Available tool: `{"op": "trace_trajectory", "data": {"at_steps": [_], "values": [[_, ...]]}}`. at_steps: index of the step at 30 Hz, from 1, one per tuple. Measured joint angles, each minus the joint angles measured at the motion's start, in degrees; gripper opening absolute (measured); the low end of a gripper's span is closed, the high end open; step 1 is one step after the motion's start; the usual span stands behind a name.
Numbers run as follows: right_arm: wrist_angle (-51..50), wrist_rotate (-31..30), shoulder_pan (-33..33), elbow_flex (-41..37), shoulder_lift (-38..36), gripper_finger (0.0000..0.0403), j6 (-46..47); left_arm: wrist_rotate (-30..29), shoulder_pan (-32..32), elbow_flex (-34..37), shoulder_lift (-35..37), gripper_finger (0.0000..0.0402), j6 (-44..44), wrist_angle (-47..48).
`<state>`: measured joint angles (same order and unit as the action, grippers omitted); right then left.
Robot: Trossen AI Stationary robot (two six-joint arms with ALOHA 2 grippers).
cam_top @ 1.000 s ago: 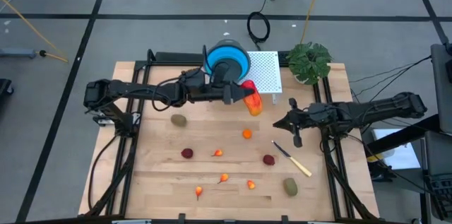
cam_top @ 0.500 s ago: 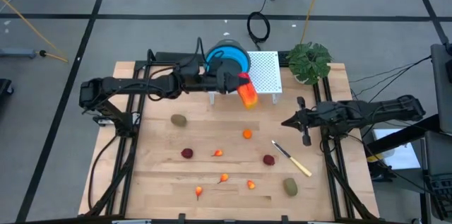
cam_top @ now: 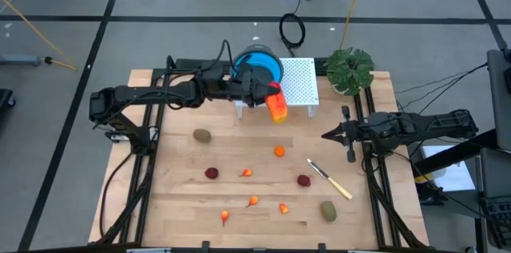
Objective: Pick & Place Fruit
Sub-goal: Put the mango into the blue strainer bowl on the shelf
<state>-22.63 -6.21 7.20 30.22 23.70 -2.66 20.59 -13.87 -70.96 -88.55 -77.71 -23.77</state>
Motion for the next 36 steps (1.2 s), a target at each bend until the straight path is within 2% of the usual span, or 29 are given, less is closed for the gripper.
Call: {"op": "trace_trajectory", "data": {"at_steps": [6,13,21,25,30,36], "values": [[-0.84,0.10,0.00,0.00,0.00,0.0001,0.00,0.60,0.00,0.00,-0.02,0.0230,2.20,0.08],[-3.97,0.42,0.00,0.00,-1.11,0.0001,1.24,0.60,0.00,0.00,-0.09,0.0230,14.26,0.24],[-5.26,1.62,0.00,0.00,-5.97,0.0001,0.38,0.44,0.02,-0.04,0.18,0.0230,27.23,5.08],[-5.64,4.87,0.00,-0.02,-8.51,0.0001,0.37,0.36,0.13,-0.04,0.79,0.0230,37.19,7.97],[-5.56,5.00,0.00,-0.02,-10.85,0.0001,0.40,-1.91,1.58,-0.09,1.86,0.0230,53.74,9.17],[-5.51,5.02,0.01,-0.02,-12.47,0.0000,1.88,-13.28,5.75,-0.09,3.65,0.0230,77.11,12.53]]}}
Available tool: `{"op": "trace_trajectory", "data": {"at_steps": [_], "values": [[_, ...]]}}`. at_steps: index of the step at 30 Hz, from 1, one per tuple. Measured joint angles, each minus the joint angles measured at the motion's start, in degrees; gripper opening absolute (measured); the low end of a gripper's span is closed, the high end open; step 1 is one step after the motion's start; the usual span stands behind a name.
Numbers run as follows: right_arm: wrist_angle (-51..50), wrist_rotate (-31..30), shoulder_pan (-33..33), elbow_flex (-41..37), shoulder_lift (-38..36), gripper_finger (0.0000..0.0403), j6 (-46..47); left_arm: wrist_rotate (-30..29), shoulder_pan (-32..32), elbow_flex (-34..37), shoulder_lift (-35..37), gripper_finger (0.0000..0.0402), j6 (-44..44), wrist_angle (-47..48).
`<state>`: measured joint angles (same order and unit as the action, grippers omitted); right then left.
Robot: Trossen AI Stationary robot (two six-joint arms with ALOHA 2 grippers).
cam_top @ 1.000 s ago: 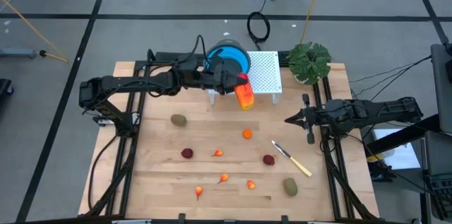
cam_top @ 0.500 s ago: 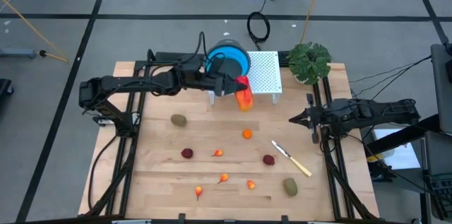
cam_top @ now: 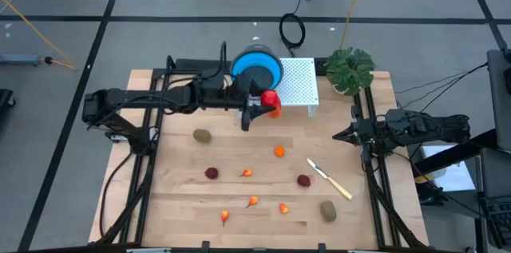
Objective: Pick & Place Fruit
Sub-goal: Put the mango into the blue strainer bowl on the shelf
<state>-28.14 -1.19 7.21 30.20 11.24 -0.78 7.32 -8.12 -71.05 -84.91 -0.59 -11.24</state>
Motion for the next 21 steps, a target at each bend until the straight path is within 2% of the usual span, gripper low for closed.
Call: {"op": "trace_trajectory", "data": {"at_steps": [9,16,21], "values": [[0.06,0.00,0.00,0.00,-0.87,0.0000,0.55,-24.75,6.61,0.02,1.12,0.0230,29.03,3.12],[0.01,0.00,-0.01,0.00,-0.85,0.0000,0.55,-40.74,10.17,0.02,1.16,0.0230,43.02,2.64],[0.02,0.00,-0.01,0.00,-0.85,0.0000,0.60,-48.89,12.63,0.02,1.16,0.0230,49.28,2.42]]}}
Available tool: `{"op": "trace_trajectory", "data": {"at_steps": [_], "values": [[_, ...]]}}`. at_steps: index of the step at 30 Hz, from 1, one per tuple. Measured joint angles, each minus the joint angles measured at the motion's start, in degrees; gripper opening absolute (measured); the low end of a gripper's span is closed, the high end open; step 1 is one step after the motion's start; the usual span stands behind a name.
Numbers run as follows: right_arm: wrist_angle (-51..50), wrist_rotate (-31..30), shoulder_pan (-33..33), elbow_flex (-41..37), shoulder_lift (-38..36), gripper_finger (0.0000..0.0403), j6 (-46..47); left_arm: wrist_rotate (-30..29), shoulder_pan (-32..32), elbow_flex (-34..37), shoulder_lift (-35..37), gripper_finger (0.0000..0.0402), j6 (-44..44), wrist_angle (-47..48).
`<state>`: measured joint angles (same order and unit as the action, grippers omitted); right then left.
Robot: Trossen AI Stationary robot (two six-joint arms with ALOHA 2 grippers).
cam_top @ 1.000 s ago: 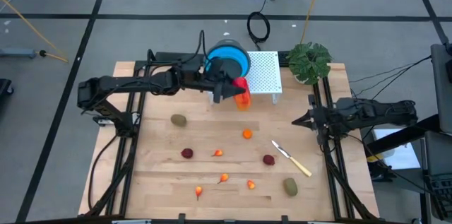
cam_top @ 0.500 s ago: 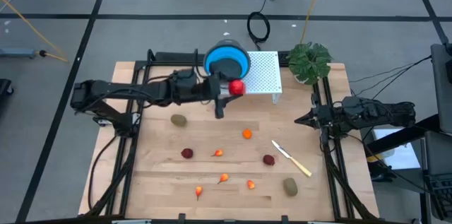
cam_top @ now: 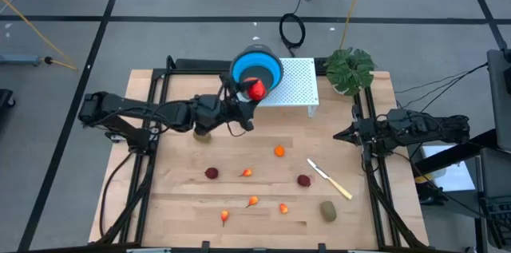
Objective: Pick & Place Fruit
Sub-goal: Put the mango into the blue strainer bowl on the shelf
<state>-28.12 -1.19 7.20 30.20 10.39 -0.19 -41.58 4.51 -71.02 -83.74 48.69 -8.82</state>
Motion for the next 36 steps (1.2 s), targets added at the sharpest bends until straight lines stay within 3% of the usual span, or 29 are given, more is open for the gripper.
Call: {"op": "trace_trajectory", "data": {"at_steps": [4,11,20,28,36], "values": [[0.00,0.00,0.01,0.00,0.00,0.0000,1.03,-3.72,1.51,0.00,0.00,0.0230,2.44,-0.75],[0.00,0.00,0.02,0.00,0.00,0.0000,1.05,-4.03,2.50,0.00,0.00,0.0230,1.57,-1.15],[0.50,0.00,0.00,-1.75,-0.79,0.0000,2.88,-4.01,2.47,0.00,0.00,0.0230,-5.57,-1.77],[7.31,0.60,0.01,-8.83,-4.80,0.0000,6.39,-2.92,0.33,0.00,0.00,0.0230,-16.94,-1.77],[10.62,1.34,0.00,-13.61,-8.00,0.0000,7.48,3.81,-4.62,0.02,-0.02,0.0230,-34.50,-1.77]]}}
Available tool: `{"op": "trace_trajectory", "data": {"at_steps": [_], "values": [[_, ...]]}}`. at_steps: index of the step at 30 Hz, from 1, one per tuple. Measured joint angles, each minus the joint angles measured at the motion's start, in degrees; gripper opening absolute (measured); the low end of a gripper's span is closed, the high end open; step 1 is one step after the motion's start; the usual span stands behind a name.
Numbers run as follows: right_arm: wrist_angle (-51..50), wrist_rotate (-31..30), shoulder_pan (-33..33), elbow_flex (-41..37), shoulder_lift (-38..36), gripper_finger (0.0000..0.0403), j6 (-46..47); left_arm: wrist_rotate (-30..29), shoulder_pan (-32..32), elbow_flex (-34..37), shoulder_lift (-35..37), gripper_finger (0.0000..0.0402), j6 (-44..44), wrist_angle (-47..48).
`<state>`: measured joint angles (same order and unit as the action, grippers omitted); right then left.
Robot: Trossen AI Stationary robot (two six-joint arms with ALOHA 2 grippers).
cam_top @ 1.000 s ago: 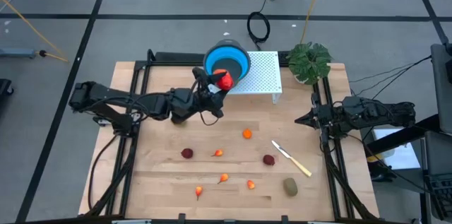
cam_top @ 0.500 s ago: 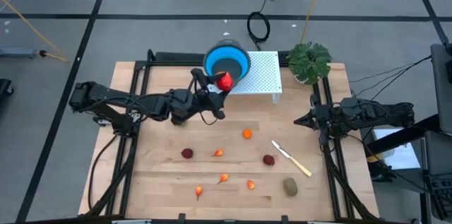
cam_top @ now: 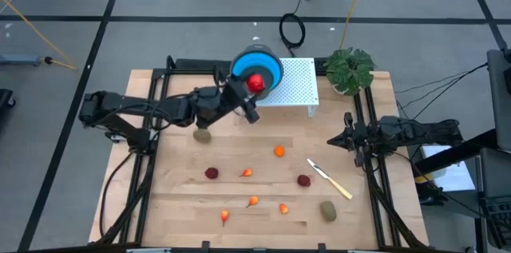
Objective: Pick & Place Fruit
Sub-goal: Put the mango into the blue strainer bowl on the shelf
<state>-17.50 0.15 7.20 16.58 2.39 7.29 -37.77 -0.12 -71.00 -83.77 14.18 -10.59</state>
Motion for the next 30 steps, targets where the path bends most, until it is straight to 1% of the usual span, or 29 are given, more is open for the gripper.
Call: {"op": "trace_trajectory", "data": {"at_steps": [2,4,9,11,15,19,22,24,26,30], "values": [[0.92,-0.05,0.00,-1.30,-0.50,0.0000,0.00,2.81,-1.50,0.00,0.00,0.0230,-4.25,0.00],[2.36,-0.10,0.01,-2.47,-0.85,0.0000,0.11,7.12,-3.19,0.02,0.00,0.0230,-7.40,0.00],[6.46,-0.08,0.02,-5.03,-1.16,0.0000,1.07,21.42,-8.06,0.02,0.00,0.0230,-14.26,0.00],[6.54,-0.08,0.00,-5.27,-1.16,0.0000,1.07,28.30,-10.26,0.02,0.00,0.0230,-17.09,-0.09],[6.56,-0.08,0.01,-5.27,-1.16,0.0000,1.07,44.20,-14.42,0.02,-0.04,0.0230,-23.16,-2.04],[6.56,-0.08,0.00,-5.27,-1.16,0.0000,1.07,60.09,-17.54,0.02,-0.04,0.0230,-29.27,-6.91],[6.56,-0.08,0.00,-5.27,-1.16,0.0000,1.06,69.79,-18.71,0.02,-0.04,0.0230,-33.03,-11.89],[6.56,-0.08,0.02,-5.27,-1.16,0.0000,1.07,74.51,-18.89,0.02,-0.04,0.0230,-35.51,-16.38],[6.56,-0.08,0.02,-5.27,-1.16,0.0000,1.07,77.76,-18.80,0.02,-0.04,0.0230,-37.48,-20.87],[6.56,-0.08,0.00,-5.27,-1.16,0.0000,1.05,81.74,-17.80,0.02,-0.04,0.0230,-40.55,-30.00]]}}
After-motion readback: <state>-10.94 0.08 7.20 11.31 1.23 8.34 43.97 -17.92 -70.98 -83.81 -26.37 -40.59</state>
